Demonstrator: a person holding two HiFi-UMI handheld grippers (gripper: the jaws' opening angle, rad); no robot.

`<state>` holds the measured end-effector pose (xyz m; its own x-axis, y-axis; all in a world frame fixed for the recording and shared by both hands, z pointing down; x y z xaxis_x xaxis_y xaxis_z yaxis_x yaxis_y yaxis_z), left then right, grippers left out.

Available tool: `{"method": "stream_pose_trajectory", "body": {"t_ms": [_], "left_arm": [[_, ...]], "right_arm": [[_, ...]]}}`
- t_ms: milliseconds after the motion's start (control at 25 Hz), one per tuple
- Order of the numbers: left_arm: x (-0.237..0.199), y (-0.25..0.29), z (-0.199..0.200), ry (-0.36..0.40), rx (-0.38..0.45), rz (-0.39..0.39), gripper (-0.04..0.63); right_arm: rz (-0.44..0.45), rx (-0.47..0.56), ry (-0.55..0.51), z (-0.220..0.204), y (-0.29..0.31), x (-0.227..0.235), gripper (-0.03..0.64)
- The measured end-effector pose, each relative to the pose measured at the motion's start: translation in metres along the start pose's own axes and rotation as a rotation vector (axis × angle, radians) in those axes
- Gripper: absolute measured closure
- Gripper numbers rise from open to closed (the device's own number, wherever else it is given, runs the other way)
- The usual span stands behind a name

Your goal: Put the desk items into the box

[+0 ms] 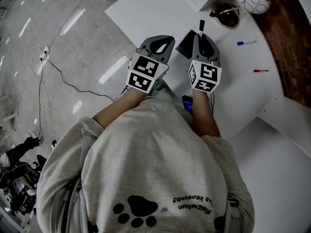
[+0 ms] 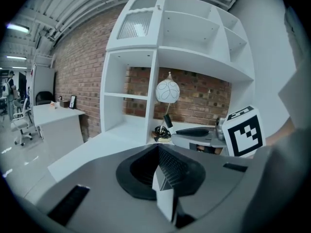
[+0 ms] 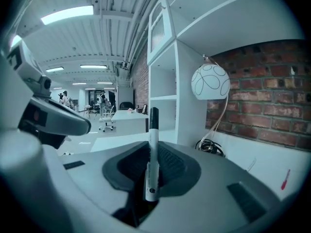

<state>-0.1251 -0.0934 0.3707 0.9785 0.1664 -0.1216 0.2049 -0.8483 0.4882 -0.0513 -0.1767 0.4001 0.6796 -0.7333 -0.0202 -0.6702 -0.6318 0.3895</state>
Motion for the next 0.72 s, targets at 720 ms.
{"method": "stream_pose_trajectory", "body": {"t_ms": [720], "left_arm": [[-0.005,0.012,-0.006,-0.042,-0.020,0.009,0.591]], "right_arm": [[0.093,-0.403,-0.084,-0.033,0.024,-0.014,0.542]]}}
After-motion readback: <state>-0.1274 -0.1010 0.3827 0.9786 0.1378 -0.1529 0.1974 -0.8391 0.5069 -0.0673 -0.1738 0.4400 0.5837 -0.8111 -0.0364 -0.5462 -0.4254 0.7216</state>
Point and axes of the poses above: the fingertips, and each gripper's own axes: y forward along the fingers, x to its right, z out of its top, the point moved 1 cm from there along -y, backward along the fingers, and after that the axes turned 5 degrees about -x, right-handed, at the moved point
